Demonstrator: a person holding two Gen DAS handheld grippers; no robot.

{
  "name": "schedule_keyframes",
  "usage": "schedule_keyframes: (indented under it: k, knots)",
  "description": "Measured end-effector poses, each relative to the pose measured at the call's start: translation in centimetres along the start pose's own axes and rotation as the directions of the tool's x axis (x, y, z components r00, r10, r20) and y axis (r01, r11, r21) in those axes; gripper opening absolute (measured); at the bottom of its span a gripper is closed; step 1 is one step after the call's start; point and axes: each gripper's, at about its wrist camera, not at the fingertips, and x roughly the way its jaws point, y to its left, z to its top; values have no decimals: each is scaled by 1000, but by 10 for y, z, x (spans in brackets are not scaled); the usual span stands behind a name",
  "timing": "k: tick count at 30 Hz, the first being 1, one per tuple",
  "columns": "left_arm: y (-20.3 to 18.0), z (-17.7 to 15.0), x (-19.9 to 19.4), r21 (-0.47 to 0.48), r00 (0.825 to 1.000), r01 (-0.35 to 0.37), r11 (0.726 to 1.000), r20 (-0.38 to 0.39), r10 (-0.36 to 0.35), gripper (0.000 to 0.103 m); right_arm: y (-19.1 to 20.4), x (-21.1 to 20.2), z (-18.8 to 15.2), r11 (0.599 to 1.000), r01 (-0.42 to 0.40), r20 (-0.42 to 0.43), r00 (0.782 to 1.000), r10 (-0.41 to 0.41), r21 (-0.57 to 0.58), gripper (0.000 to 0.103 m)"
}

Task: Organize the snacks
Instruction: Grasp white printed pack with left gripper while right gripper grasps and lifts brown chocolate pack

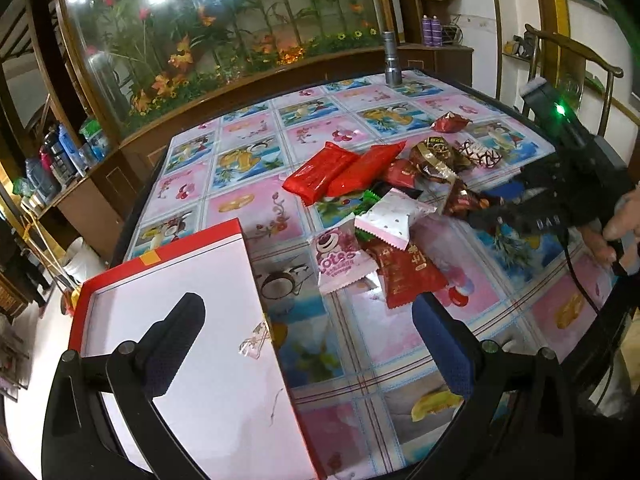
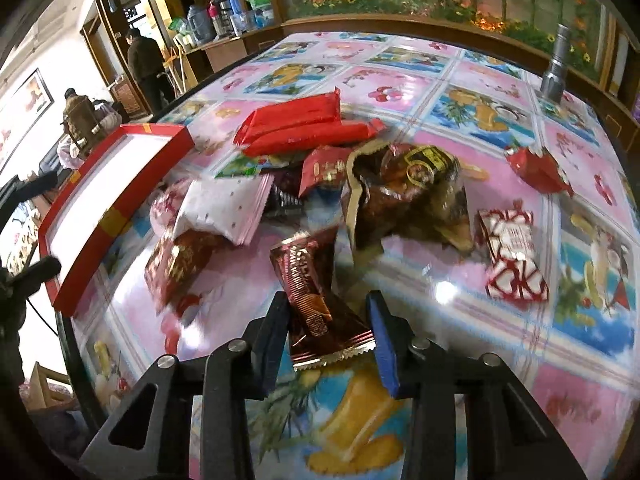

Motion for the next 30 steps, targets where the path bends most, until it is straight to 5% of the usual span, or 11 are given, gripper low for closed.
schedule_keyframes:
  k: [7, 13, 17, 19, 23, 28, 30]
  knots:
    - [-12, 19, 11, 53, 1000, 2, 999, 5, -2, 103, 12, 6, 3, 998, 37, 7, 999, -37, -50, 46]
    - [-30, 41, 30, 146, 997, 73, 987, -22, -71, 103, 9, 7, 4, 999, 28, 45, 999, -26, -39, 44]
    - [-43, 58, 52, 212, 991, 130, 969, -66, -118, 103, -6, 5, 2, 999, -13, 91, 996, 9, 37, 35]
    - [-47, 64, 65, 215, 985, 161, 963, -102, -142, 103, -18, 4, 1, 995, -36, 98, 995, 28, 88, 20]
    - [-58, 69, 85, 239, 981, 165, 957, -139, -134, 103, -42, 1, -1, 978, -97, 122, 990, 75, 187, 20]
    - [-65, 70, 99, 254, 975, 186, 949, -166, -147, 88, -40, 0, -2, 975, -128, 119, 987, 107, 180, 20]
    - [-66, 70, 103, 253, 970, 205, 946, -181, -162, 72, -38, 0, 0, 973, -154, 101, 985, 139, 170, 21]
